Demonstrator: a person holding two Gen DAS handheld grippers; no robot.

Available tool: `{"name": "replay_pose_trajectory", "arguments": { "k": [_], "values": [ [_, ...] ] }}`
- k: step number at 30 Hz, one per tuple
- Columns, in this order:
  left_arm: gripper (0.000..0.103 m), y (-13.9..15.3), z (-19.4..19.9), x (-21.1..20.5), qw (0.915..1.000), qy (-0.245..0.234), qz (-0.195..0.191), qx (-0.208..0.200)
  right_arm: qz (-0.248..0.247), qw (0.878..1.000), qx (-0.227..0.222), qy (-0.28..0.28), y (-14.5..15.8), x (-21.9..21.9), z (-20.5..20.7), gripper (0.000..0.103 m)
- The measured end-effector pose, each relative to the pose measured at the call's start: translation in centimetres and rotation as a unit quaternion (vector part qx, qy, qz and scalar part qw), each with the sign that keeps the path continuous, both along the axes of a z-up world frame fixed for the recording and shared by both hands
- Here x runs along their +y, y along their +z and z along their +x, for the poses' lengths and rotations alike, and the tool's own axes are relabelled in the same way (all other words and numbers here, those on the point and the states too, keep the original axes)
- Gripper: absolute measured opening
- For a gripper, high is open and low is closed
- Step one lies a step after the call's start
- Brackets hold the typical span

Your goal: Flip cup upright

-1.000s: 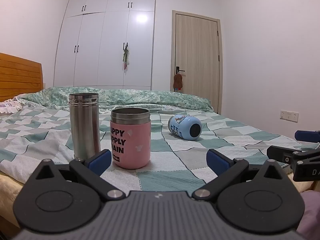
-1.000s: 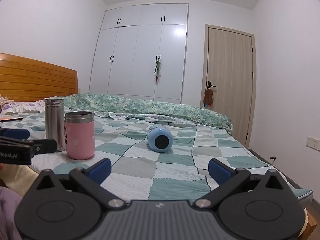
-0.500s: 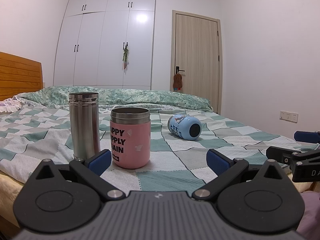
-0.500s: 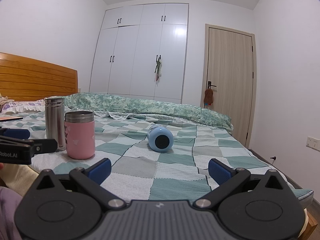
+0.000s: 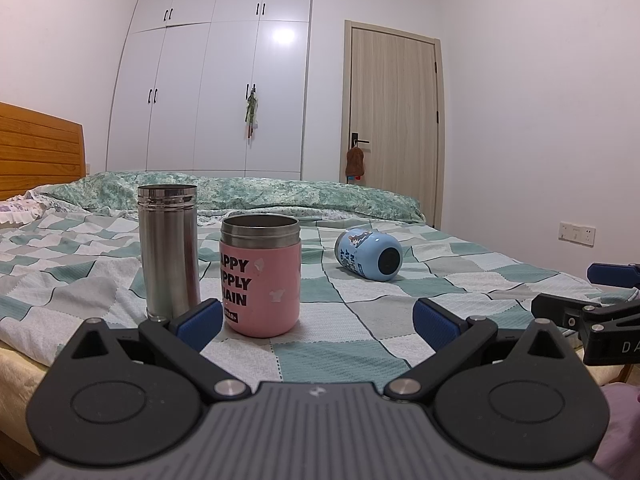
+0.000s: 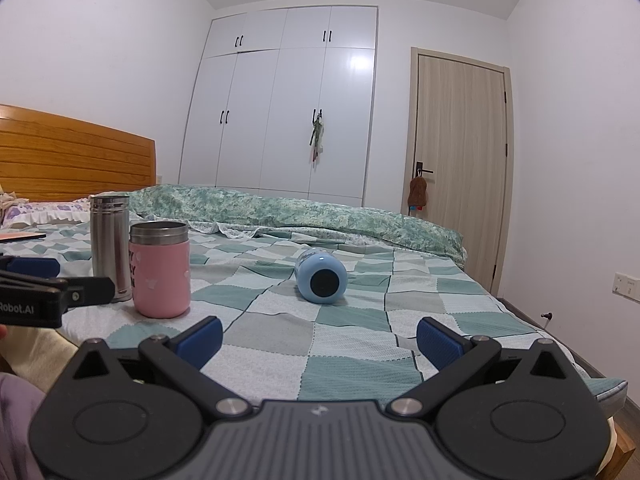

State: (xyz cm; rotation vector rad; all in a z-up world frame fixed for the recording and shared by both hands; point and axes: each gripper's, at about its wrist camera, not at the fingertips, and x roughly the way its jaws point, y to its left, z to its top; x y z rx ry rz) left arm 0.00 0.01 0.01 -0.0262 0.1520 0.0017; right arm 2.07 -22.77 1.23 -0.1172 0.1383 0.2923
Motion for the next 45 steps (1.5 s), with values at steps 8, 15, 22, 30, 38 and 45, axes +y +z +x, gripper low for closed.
{"name": "replay_pose_trajectory", "arguments": {
  "k": [8,15,22,30,38,45],
  "values": [
    [0.103,0.00,0.01,-0.03,1.0000,-0.001,-0.001,0.000,-0.001,1.000,0.000,0.000,0.15,-0.02,0.05,0.103],
    [0.103,0.00,0.01,-0.04,1.0000,-0.001,-0.002,0.000,-0.001,1.000,0.000,0.000,-0.04,0.07,0.02,0.103],
    [0.103,0.00,0.02,-0.03,1.0000,-0.002,-0.002,0.000,-0.001,1.000,0.000,0.000,-0.06,0.08,0.03,0.103],
    [0.103,0.00,0.02,-0.04,1.0000,-0.001,-0.003,0.000,-0.001,1.000,0.000,0.000,-0.05,0.07,0.04,0.103],
    [0.103,0.00,0.01,-0.01,1.0000,-0.001,-0.003,0.000,-0.002,1.000,0.000,0.000,-0.05,0.08,0.05,0.103],
    [0.103,0.02,0.01,-0.24,1.0000,-0.002,-0.003,0.001,-0.002,1.000,0.000,0.000,-0.05,0.33,0.07,0.103]
  ]
}}
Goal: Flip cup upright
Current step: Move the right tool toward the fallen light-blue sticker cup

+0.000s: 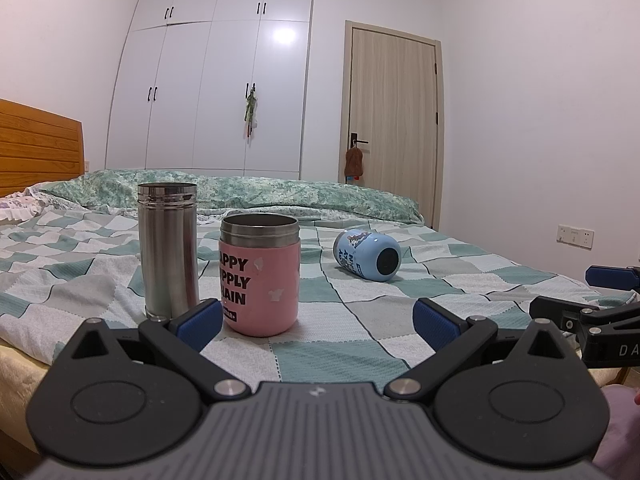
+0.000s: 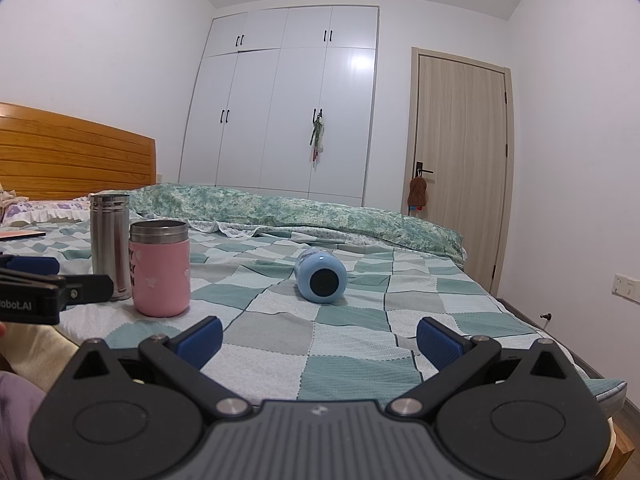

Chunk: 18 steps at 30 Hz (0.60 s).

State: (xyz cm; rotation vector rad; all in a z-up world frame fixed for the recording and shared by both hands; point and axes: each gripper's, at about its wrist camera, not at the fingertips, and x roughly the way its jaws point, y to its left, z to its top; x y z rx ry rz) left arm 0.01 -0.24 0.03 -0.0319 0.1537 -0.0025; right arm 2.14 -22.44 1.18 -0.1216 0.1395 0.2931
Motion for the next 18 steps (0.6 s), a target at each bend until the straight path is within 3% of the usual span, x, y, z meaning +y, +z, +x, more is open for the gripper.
{"name": "replay_pose_trajectory", "arguments": {
  "k": [11,18],
  "values": [
    [0.103,0.5,0.4,-1.0,0.9995,-0.018,0.019,0.016,0.017,0.999,0.032,0.021,1.0,-1.1,1.3,0.103],
    [0.103,2.6,2.7,-3.8,0.9980,-0.050,0.031,0.021,-0.025,0.999,0.027,0.029,2.9,-2.6,3.8,0.103]
  ]
}}
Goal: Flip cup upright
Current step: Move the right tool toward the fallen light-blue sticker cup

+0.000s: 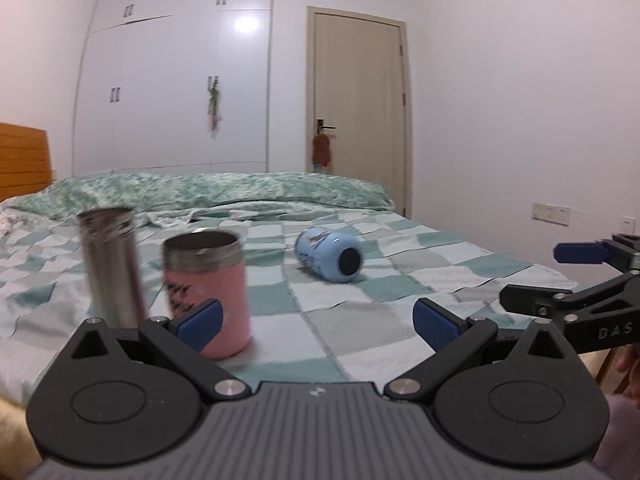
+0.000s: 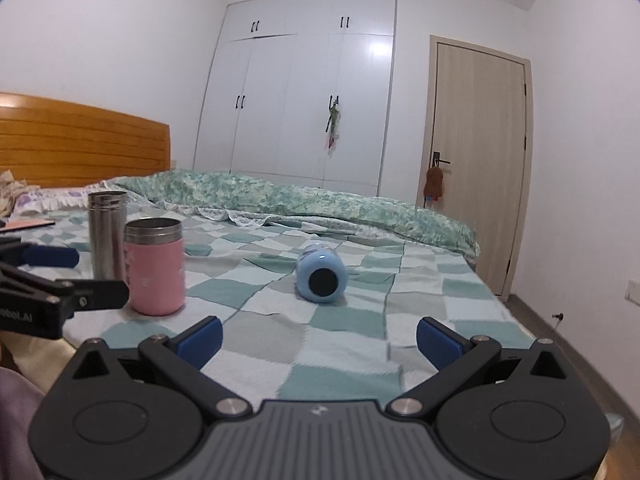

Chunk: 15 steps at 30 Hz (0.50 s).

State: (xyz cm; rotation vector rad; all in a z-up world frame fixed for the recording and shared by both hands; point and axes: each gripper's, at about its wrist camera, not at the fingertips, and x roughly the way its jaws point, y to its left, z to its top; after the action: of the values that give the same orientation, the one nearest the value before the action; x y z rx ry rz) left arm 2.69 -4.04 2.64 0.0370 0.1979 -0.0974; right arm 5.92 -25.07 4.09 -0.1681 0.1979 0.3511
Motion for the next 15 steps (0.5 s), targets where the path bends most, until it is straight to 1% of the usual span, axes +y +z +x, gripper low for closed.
{"name": "replay_pose_trajectory", "arguments": {
  "k": [3,7,13,15],
  "values": [
    [0.103,0.8,1.7,-1.5,0.9999,-0.005,0.014,0.003,-0.010,1.000,-0.001,-0.004,0.9,-1.2,1.7,0.103],
    [0.103,1.8,4.6,-2.9,0.9997,-0.010,0.014,0.018,-0.007,1.000,0.011,-0.007,1.9,-2.9,4.5,0.103],
    [0.103,3.2,9.2,-5.0,0.9990,-0.005,0.027,0.036,-0.009,0.999,0.031,-0.004,3.3,-4.9,9.4,0.103],
    [0.103,3.7,11.0,-5.6,0.9984,0.000,0.030,0.047,-0.010,0.999,0.039,0.000,3.7,-5.3,11.2,0.103]
  ]
}}
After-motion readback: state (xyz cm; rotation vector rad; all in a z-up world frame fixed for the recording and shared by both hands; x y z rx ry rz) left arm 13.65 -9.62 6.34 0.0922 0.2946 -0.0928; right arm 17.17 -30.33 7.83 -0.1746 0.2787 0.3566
